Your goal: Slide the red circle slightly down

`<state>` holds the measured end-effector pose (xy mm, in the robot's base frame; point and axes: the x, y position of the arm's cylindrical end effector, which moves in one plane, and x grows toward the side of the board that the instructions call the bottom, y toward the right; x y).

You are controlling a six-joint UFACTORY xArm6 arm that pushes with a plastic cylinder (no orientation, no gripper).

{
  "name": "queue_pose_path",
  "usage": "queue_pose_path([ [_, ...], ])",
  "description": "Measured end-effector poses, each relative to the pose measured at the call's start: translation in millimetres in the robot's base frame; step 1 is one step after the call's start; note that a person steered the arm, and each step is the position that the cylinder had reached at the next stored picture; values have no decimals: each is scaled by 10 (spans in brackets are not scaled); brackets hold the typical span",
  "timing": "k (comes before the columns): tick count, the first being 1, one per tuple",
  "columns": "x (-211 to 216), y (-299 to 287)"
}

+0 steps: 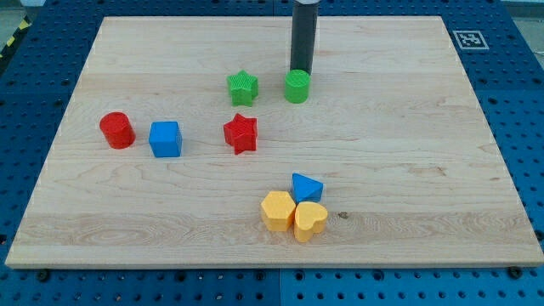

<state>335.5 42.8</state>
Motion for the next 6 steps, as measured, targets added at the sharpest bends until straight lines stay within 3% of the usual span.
queue_pose_path([
  [2, -58, 8],
  [3, -123, -318],
  [6, -268, -2005],
])
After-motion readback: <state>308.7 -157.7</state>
